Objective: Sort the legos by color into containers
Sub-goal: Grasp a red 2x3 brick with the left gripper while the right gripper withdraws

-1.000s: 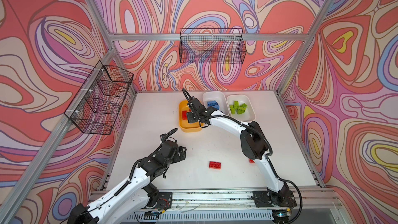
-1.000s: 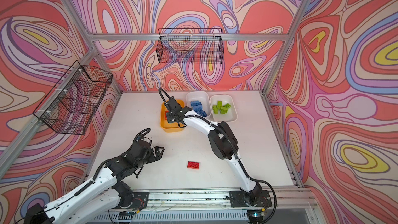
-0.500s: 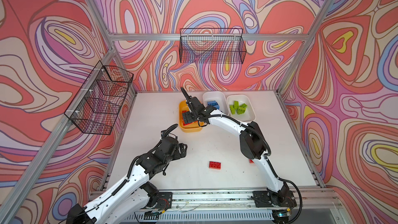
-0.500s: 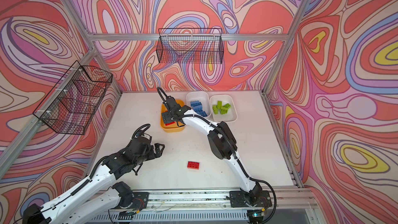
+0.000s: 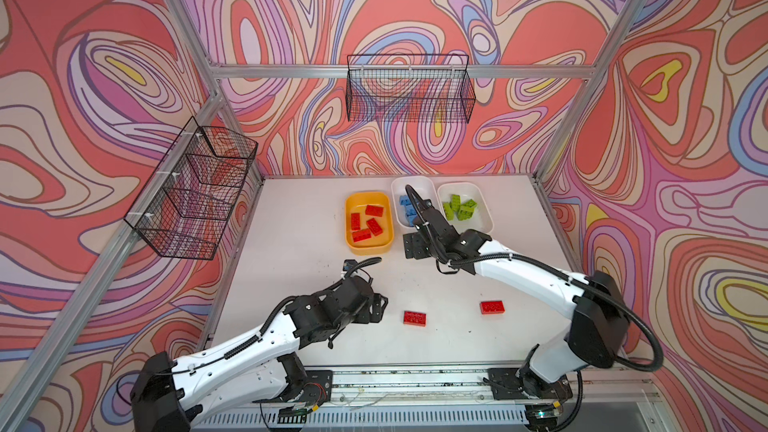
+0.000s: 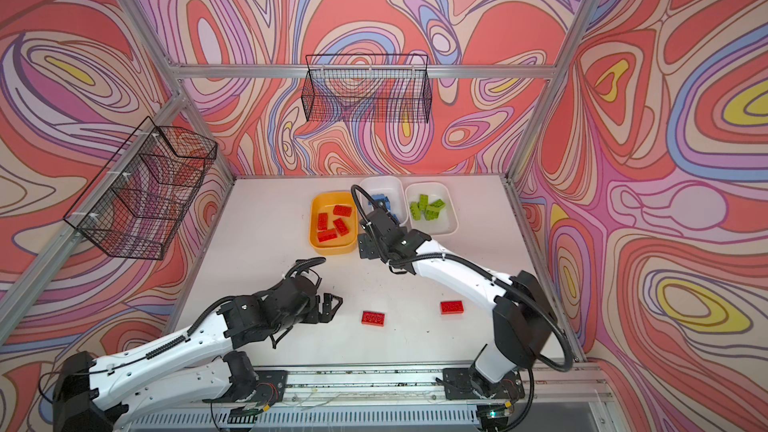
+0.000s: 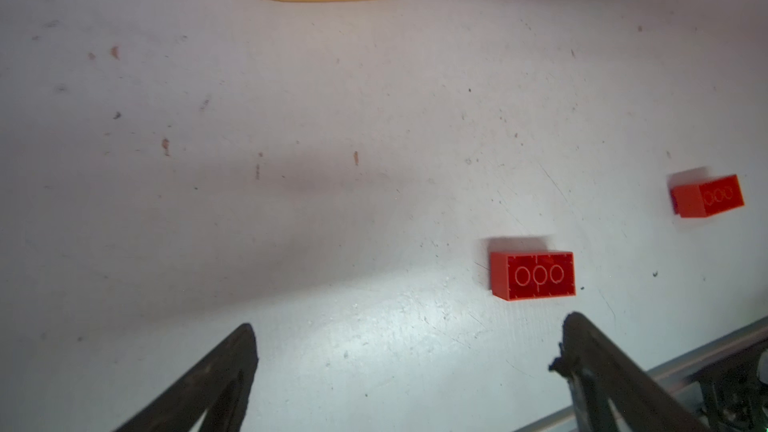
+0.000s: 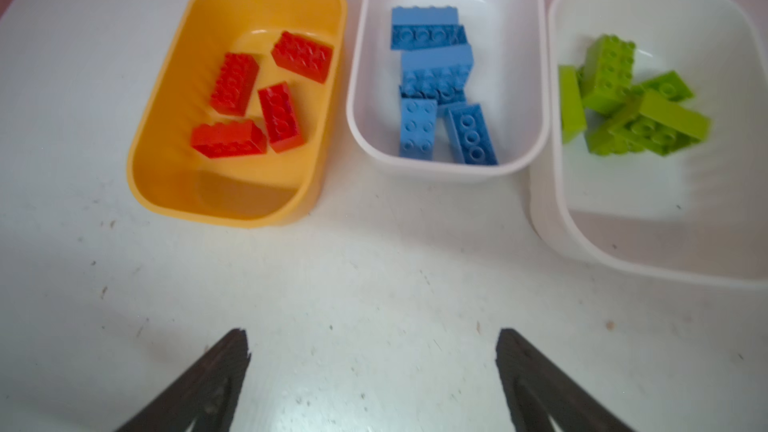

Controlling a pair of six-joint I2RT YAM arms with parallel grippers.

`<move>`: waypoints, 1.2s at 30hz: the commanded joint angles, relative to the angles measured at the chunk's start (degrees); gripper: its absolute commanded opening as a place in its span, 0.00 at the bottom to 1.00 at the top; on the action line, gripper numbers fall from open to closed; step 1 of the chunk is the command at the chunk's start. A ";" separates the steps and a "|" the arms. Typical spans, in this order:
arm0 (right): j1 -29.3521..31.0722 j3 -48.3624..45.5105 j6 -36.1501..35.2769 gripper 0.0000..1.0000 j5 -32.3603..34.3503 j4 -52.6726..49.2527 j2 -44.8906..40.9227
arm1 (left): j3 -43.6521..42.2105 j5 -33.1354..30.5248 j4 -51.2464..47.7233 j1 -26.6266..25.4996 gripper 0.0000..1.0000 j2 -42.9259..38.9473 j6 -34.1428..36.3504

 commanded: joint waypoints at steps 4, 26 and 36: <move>0.11 -11.34 6.21 0.98 6.85 -5.83 -16.85 | 8.25 -1.34 5.05 -7.84 1.00 16.13 -4.24; 0.16 -18.37 8.10 0.98 5.83 -10.81 -33.23 | 22.75 -1.18 1.15 -12.46 0.85 43.29 -9.38; 0.16 -18.81 8.11 0.98 6.50 -12.04 -36.13 | 24.10 -3.57 -2.05 -12.47 0.75 45.94 -9.53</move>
